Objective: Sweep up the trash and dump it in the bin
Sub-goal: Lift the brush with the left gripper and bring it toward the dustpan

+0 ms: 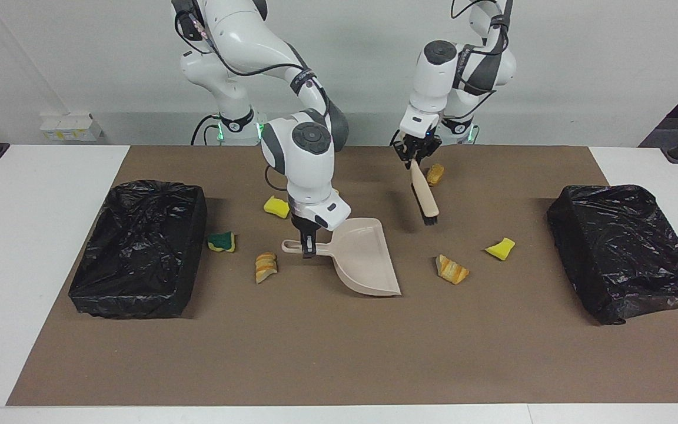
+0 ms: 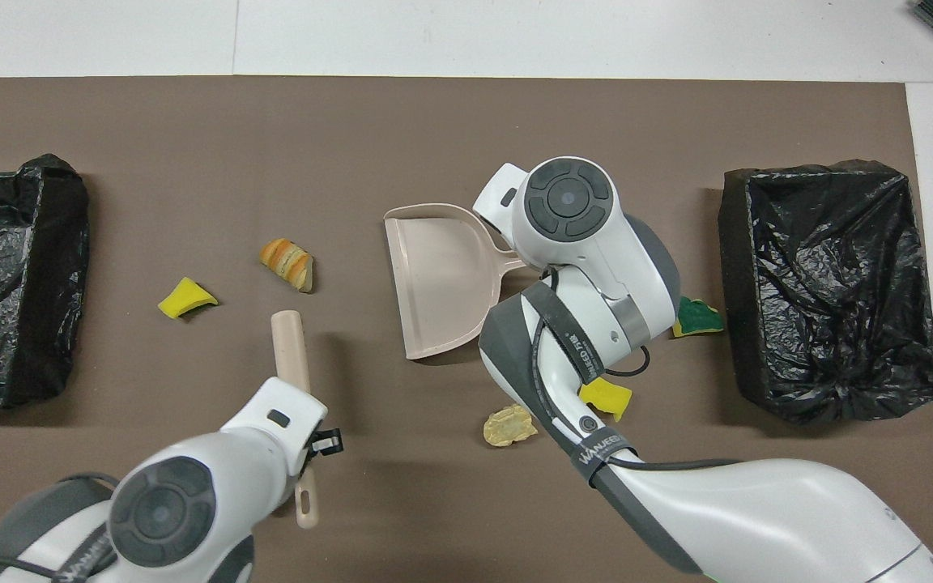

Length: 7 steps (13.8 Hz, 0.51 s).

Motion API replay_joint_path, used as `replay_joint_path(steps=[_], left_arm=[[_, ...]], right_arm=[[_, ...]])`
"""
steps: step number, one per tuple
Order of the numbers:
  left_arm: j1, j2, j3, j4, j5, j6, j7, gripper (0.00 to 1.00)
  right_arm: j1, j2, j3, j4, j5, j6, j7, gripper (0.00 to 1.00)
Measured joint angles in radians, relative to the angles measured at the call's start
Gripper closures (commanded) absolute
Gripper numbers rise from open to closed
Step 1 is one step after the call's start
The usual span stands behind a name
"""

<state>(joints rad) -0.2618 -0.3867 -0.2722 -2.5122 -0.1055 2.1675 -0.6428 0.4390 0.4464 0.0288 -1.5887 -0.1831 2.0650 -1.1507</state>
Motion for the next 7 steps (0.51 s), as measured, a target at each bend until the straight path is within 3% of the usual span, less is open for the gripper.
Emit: replay_joint_path(steps=[3, 7], left_arm=[[0.196, 0.034, 0.001, 0.028, 0.058, 0.001, 0.129, 1.00], [0.415, 0.156, 0.001, 0.093, 0.147, 0.057, 0.218, 1.00]], right_arm=[[0.005, 0.042, 0.002, 0.043, -0.003, -0.001, 0.002, 1.00], [0.014, 0.127, 0.005, 0.179, 0.004, -0.060, 0.038, 1.00]])
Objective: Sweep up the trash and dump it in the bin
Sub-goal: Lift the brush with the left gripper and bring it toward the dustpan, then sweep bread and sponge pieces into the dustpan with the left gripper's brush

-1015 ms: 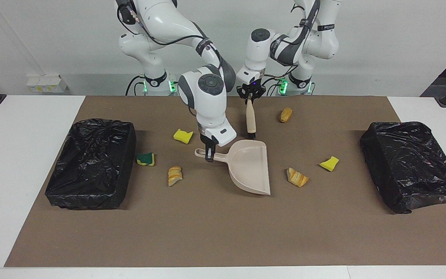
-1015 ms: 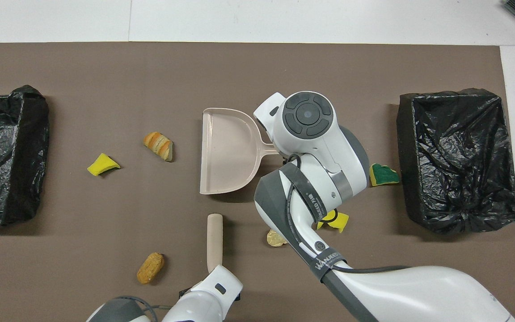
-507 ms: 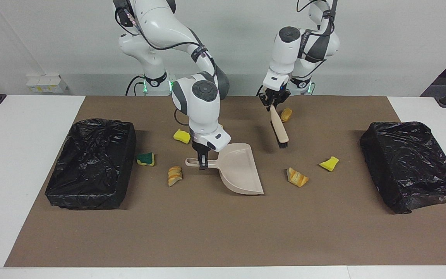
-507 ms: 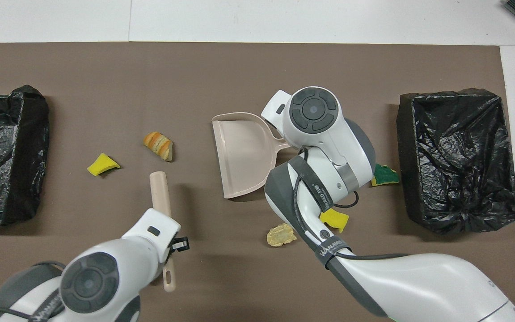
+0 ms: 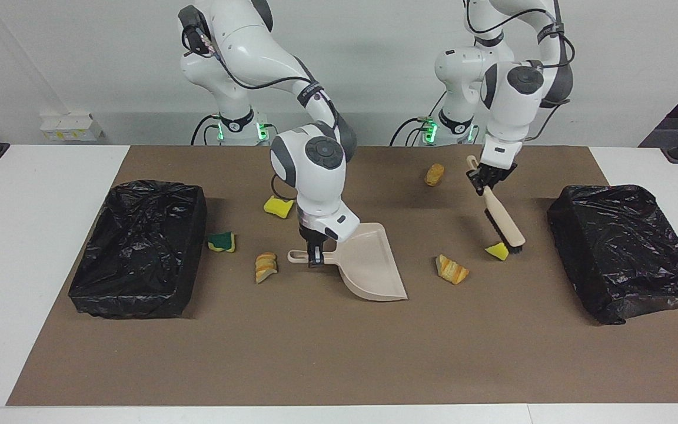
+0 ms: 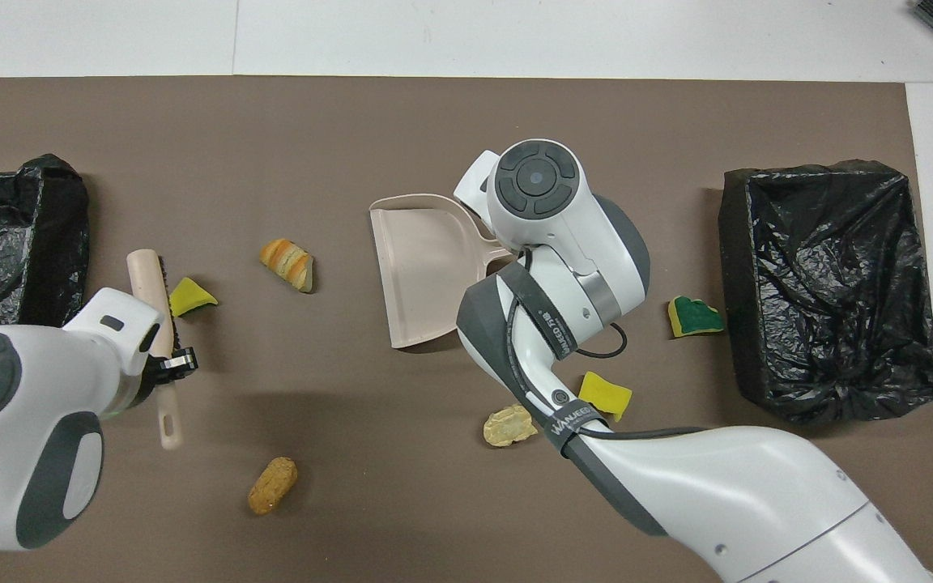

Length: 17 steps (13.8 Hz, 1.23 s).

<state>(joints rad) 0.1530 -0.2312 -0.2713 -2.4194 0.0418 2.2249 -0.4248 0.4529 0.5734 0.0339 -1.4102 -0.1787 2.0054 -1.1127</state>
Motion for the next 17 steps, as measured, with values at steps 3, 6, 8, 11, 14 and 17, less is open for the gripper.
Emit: replay_joint_path(steps=[3, 6, 8, 11, 14, 17], left_arm=[[0.054, 0.101, 0.000, 0.003, 0.004, 0.106, 0.051, 1.00], [0.051, 0.164, -0.013, 0.015, 0.004, 0.156, 0.051, 1.00], [0.028, 0.194, -0.026, 0.040, -0.007, 0.164, 0.052, 1.00], [-0.074, 0.232, -0.033, 0.093, -0.089, 0.175, 0.051, 1.00], [-0.153, 0.262, -0.039, 0.136, -0.126, 0.175, 0.048, 1.00], [-0.235, 0.306, -0.041, 0.158, -0.147, 0.203, 0.059, 1.00]], right_arm=[[0.007, 0.045, 0.012, 0.064, 0.004, -0.046, 0.059, 1.00], [0.018, 0.049, 0.012, 0.080, 0.006, -0.098, 0.113, 1.00], [0.030, 0.049, 0.013, 0.086, 0.006, -0.111, 0.130, 1.00], [0.034, 0.049, 0.012, 0.088, 0.006, -0.112, 0.132, 1.00], [0.034, 0.049, 0.012, 0.088, 0.006, -0.112, 0.132, 1.00], [0.034, 0.049, 0.012, 0.088, 0.006, -0.112, 0.132, 1.00]])
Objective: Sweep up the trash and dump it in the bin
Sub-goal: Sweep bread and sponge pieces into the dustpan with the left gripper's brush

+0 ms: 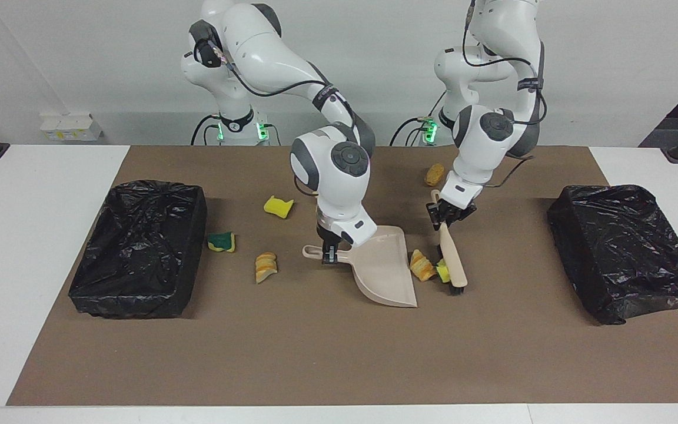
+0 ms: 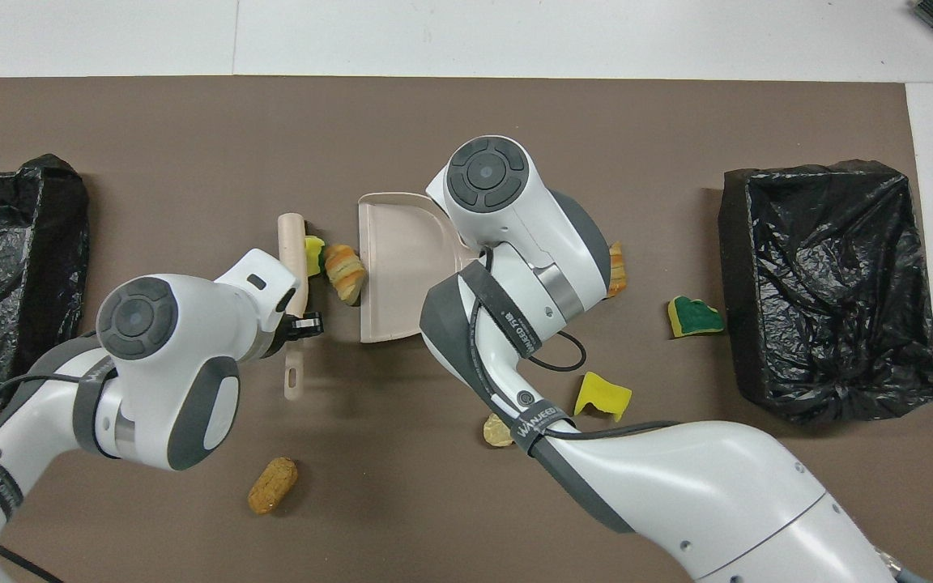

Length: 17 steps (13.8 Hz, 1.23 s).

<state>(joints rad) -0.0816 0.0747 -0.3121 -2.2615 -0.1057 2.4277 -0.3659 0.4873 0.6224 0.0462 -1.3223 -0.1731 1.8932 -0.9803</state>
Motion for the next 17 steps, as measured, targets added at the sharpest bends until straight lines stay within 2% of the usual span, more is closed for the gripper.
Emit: replay_joint_path(steps=[5, 10, 14, 17], left_arm=[[-0.143, 0.036, -0.013, 0.057, -0.115, 0.026, -0.050, 1.00], [-0.147, 0.017, 0.007, 0.063, -0.114, -0.003, -0.294, 1.00], [-0.088, -0.083, 0.018, 0.070, -0.084, -0.147, -0.387, 1.00], [-0.084, -0.134, 0.014, 0.069, 0.020, -0.301, -0.573, 1.00]], right_arm=[[0.000, 0.000, 0.000, 0.000, 0.000, 0.000, 0.000, 1.00], [-0.009, 0.001, -0.001, 0.000, 0.005, 0.030, 0.000, 1.00], [-0.010, 0.000, 0.000, 0.001, 0.006, 0.034, 0.000, 1.00], [-0.010, -0.003, 0.000, 0.001, 0.007, 0.034, -0.005, 1.00]])
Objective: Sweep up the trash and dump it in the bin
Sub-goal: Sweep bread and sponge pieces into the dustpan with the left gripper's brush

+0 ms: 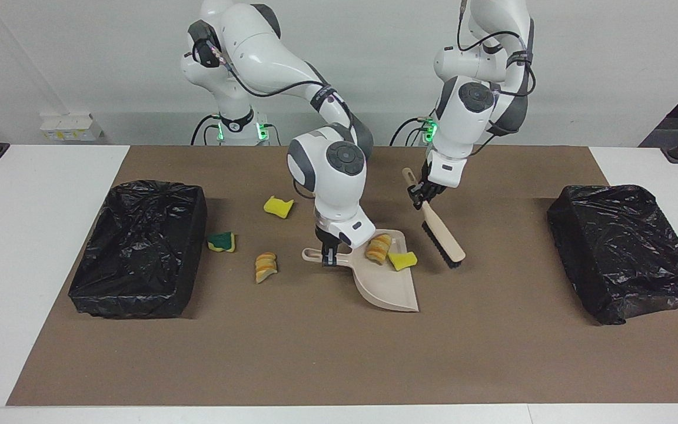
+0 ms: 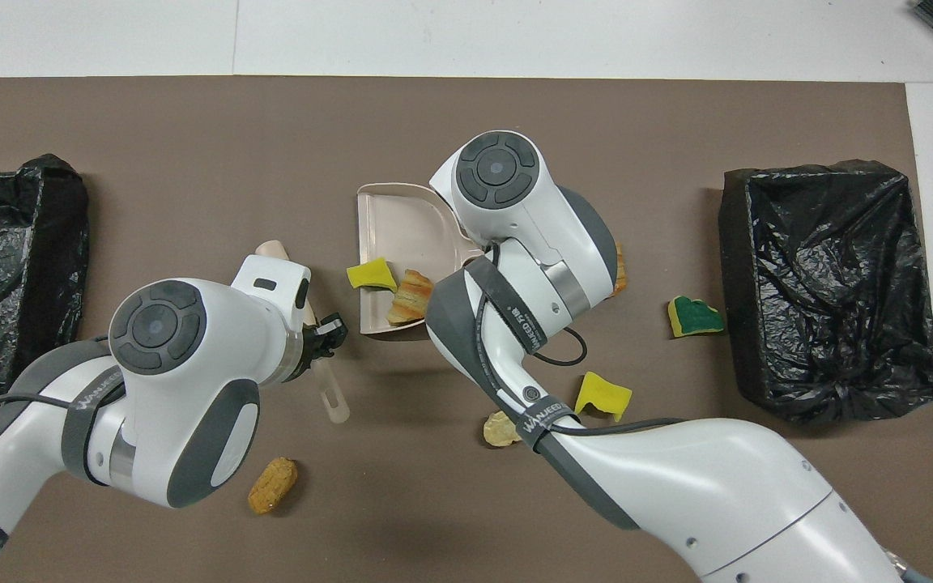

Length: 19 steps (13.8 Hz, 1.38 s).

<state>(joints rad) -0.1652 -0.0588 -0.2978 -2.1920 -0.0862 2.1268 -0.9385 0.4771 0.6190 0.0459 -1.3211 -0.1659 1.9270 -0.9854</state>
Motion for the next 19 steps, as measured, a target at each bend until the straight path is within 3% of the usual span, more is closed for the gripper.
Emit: replay_joint_path(steps=[6, 10, 16, 19], left_arm=[[-0.016, -0.049, -0.021, 0.000, 0.043, -0.316, -0.348, 1.00], [-0.026, -0.087, -0.024, -0.022, 0.025, -0.446, -0.556, 1.00], [-0.144, -0.262, -0.029, -0.249, -0.114, -0.448, -0.592, 1.00], [-0.243, -0.341, -0.030, -0.373, -0.178, -0.349, -0.595, 1.00]], right_arm=[[-0.009, -0.023, -0.001, -0.034, 0.074, -0.002, -0.138, 1.00], [-0.025, -0.050, -0.001, -0.057, 0.101, -0.006, -0.253, 1.00], [-0.002, -0.130, 0.008, -0.213, 0.103, 0.028, -0.284, 1.00], [0.015, -0.162, 0.009, -0.271, 0.103, 0.059, -0.306, 1.00]])
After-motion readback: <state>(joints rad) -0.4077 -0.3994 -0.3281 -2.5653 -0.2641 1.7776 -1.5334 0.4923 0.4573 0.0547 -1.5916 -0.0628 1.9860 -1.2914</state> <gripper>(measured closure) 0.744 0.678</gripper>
